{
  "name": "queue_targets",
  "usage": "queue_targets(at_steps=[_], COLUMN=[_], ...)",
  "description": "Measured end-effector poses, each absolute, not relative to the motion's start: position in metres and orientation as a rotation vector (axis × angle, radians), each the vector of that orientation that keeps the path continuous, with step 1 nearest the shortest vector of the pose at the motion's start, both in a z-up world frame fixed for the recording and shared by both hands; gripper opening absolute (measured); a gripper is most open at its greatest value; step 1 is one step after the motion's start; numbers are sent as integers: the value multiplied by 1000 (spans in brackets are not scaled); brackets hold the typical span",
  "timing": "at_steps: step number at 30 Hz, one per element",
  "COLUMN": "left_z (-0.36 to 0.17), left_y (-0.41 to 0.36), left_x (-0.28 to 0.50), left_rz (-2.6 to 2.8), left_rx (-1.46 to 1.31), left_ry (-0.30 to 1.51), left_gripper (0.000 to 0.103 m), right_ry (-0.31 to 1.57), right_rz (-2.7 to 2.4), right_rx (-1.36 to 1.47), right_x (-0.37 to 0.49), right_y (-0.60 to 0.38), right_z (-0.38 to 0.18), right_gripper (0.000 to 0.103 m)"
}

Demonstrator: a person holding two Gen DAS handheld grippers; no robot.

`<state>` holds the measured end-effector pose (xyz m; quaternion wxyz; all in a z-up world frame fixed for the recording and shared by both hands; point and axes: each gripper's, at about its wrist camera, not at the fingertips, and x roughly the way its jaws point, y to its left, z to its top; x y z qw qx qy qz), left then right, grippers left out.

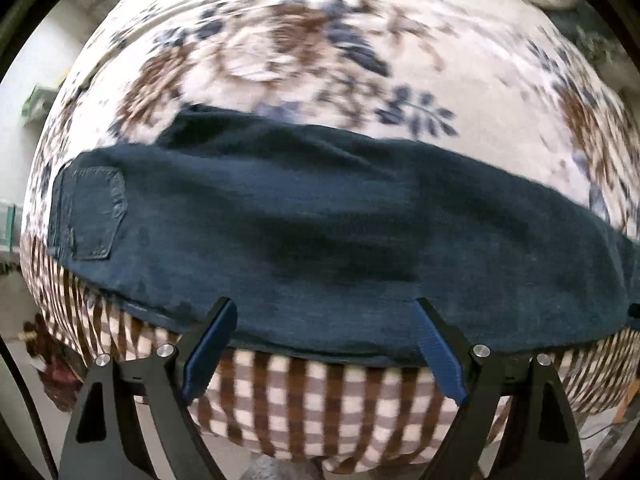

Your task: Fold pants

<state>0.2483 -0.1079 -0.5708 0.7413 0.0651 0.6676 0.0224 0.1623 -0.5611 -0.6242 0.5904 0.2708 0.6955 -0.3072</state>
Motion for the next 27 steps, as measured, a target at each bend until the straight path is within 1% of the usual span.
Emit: queue_targets(at_steps=[1, 4, 7, 9, 14, 18, 19, 20, 21, 22, 23, 24, 26, 27], left_z=[-569, -564, -563, -562, -562, -583, -586, -593, -601, -606, -612, -613, -611, -610], left_y=[-97, -44, 15, 71, 192, 259, 268, 281, 290, 294, 299, 301, 304, 306], left_x=[249, 253, 258, 263, 278, 292, 294, 297, 300, 302, 303, 303, 301, 297], left_rz=[63, 108, 187, 273, 459, 503, 505, 500, 489, 474, 460, 473, 489, 490], left_rx=[120, 26, -20, -54, -152, -284, -311, -366, -413, -445, -490, -483, -464, -475], left_ry=[1466, 1481, 1496, 1502, 1465, 1472, 1473, 1472, 1469, 1467, 1470, 1464, 1443, 1431], left_gripper=[88, 88, 88, 88, 88, 87, 87, 83, 74, 67, 55, 40, 31, 29], right_ry=[1607, 1569, 1566, 1581, 1641, 1653, 1651, 1646, 1643, 1641, 1640, 1640, 1647, 1650], right_rz=[-699, -566, -392, -240, -139, -218, -237, -254, -279, -305, -327, -343, -357, -356], right_rx=[606, 553, 668, 822, 989, 1090, 1111, 1132, 1139, 1129, 1113, 1095, 1033, 1002], right_x=[163, 177, 188, 197, 202, 195, 195, 194, 192, 196, 201, 199, 199, 201], right_y=[-548, -472, -395, -334, -232, -202, -196, -194, -193, -192, -192, -191, -184, -180], right_z=[-613, -588, -585, -594, -633, -664, -672, -679, -686, -691, -697, -698, -693, -690], right_gripper=[63, 63, 63, 63, 62, 61, 54, 40, 33, 19, 10, 8, 6, 5])
